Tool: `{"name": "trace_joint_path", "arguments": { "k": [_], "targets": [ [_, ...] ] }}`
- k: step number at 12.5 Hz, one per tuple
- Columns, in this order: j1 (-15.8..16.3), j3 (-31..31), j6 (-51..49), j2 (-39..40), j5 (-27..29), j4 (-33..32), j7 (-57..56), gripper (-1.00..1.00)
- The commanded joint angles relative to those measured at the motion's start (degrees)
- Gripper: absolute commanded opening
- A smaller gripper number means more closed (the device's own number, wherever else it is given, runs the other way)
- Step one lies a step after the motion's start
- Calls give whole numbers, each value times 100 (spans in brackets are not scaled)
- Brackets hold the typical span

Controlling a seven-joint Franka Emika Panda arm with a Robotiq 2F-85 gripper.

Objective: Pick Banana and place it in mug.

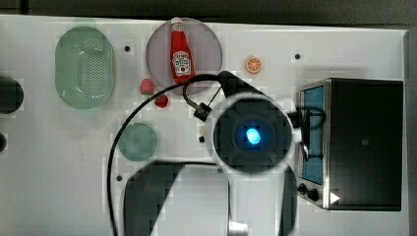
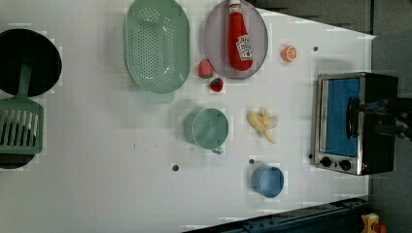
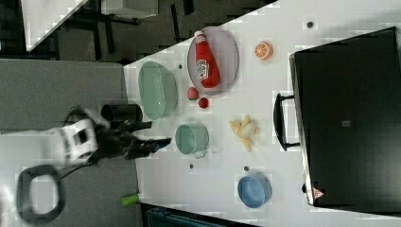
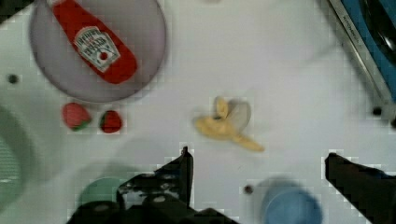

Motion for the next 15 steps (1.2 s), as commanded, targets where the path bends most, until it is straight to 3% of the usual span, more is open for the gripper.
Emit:
{"name": "trace_joint_path", "arguments": {
  "k": [1,6,10,15],
  "targets": [
    [-18,20,396,739,49,-324,-1615,100],
    [-17,41,1486,1840,49,-591,-4338,100],
    [-15,72,2747,2573,47,-1023,-4620,100],
    [-17,57,3518,3061,38,-1299,-4993,100]
  ]
}}
